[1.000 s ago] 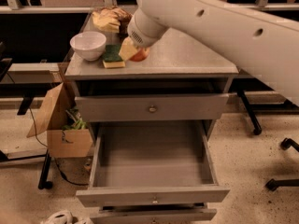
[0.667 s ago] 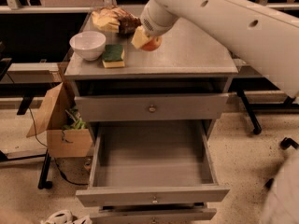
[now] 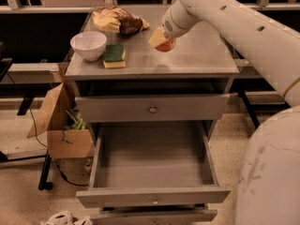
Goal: Pick apple from middle drawer and place on counter
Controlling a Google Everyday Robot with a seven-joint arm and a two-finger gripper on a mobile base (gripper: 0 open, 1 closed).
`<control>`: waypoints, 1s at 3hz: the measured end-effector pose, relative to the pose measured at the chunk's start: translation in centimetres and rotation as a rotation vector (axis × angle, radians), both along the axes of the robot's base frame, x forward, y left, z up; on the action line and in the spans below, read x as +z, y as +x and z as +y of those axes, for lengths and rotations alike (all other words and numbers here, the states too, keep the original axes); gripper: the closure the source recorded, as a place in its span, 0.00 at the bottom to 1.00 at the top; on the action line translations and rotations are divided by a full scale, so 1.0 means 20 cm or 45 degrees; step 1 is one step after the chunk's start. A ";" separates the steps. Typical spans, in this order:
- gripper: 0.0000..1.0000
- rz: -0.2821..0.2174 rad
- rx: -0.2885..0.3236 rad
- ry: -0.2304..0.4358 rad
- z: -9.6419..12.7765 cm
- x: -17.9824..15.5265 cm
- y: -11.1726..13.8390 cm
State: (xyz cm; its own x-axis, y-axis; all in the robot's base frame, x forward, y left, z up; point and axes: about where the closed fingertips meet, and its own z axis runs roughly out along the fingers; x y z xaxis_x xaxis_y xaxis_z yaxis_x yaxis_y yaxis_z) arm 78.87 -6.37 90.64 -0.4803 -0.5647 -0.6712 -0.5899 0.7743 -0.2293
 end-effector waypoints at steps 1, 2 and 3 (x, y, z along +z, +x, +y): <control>0.58 0.047 0.046 0.039 -0.01 -0.12 0.06; 0.34 0.062 0.073 0.070 0.00 -0.18 0.08; 0.11 0.061 0.080 0.090 0.01 -0.19 0.07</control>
Offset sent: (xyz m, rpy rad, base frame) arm 0.0176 -0.0006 -0.0427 0.0869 0.0524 0.0786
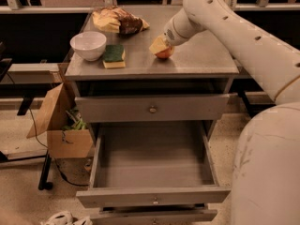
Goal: Pick apple from middle drawer and place on counter
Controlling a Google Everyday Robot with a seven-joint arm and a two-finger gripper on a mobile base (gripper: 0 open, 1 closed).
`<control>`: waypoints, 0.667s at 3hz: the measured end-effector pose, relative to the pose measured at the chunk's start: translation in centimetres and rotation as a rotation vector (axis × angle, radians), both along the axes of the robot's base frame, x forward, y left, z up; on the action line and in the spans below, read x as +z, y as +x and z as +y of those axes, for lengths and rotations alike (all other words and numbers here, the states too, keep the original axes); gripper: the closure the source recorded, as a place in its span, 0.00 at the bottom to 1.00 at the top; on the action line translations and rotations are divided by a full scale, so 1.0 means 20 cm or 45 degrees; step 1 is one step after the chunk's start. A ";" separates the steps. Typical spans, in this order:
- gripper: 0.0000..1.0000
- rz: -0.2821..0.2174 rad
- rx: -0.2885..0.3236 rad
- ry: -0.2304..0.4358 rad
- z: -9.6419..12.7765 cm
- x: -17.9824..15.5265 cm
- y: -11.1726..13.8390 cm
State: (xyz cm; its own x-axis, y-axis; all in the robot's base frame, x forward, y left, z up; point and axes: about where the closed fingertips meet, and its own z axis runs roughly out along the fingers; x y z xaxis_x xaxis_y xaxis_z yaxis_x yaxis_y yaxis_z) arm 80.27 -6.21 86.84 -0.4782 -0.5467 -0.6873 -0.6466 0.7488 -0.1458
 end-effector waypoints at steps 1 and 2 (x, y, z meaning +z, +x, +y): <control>0.00 -0.001 0.002 0.014 0.01 0.00 -0.01; 0.00 -0.001 0.002 0.014 0.01 0.00 -0.01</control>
Offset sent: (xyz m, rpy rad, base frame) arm -0.0041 0.0000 0.0071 0.0208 -0.0017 -0.0078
